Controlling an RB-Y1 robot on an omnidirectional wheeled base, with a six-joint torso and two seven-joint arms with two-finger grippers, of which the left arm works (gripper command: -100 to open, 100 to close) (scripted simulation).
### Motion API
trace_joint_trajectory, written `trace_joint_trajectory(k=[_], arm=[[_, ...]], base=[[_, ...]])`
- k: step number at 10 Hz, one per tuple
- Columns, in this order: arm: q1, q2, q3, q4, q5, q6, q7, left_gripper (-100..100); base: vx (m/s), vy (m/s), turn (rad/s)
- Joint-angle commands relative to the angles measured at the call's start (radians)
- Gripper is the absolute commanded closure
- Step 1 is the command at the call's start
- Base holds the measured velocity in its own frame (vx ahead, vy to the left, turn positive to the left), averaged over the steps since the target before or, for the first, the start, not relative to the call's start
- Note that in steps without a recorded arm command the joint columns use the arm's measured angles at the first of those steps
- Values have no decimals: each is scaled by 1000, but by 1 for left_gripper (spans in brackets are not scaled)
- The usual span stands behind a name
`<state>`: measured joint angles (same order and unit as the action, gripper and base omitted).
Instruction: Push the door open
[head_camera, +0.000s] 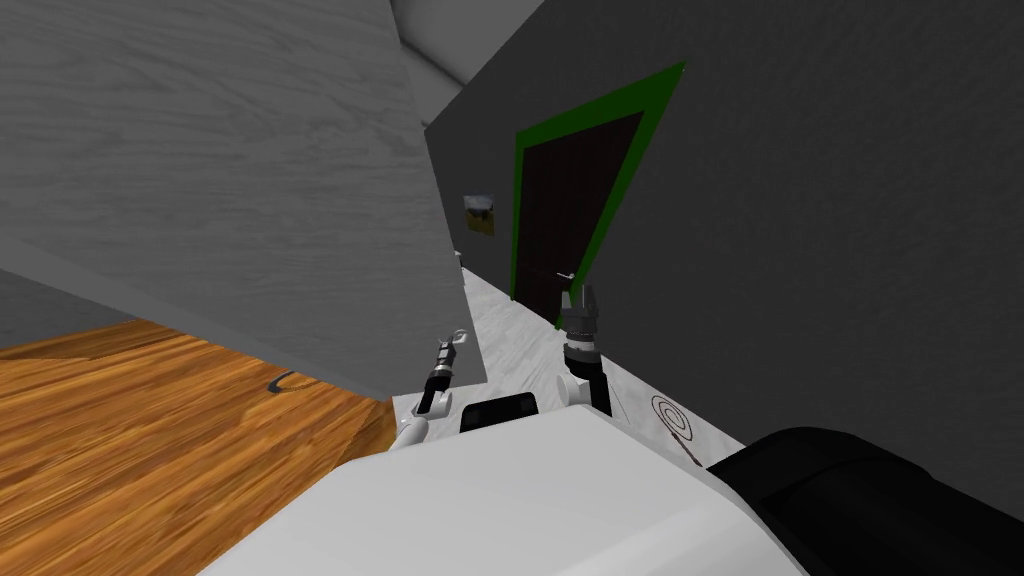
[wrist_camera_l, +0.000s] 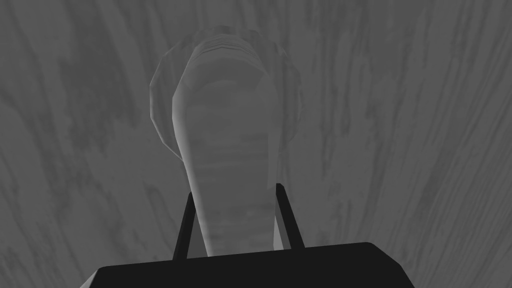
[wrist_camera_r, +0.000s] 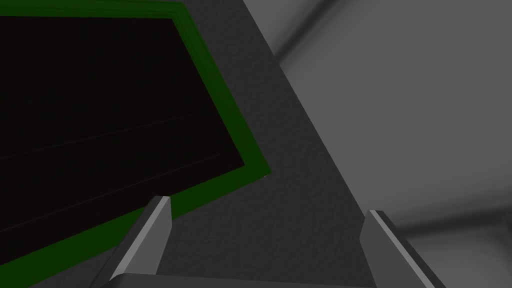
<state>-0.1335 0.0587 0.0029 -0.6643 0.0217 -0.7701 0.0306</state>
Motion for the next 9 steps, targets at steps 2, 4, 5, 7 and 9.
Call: trace_joint_trajectory(k=[2, 4, 5, 7, 9], arm=[[-8, -3, 28, 11, 15, -11, -11, 100], [-8, -10, 44, 12, 24, -12, -18, 100], [-2, -3, 42, 12, 22, -9, -17, 100], [-3, 7, 67, 13, 36, -11, -25, 100], [-3, 11, 88, 13, 48, -12, -34, 100]], base=[[159, -114, 68], [155, -85, 49], [70, -32, 33], [161, -54, 50], [212, -83, 54]])
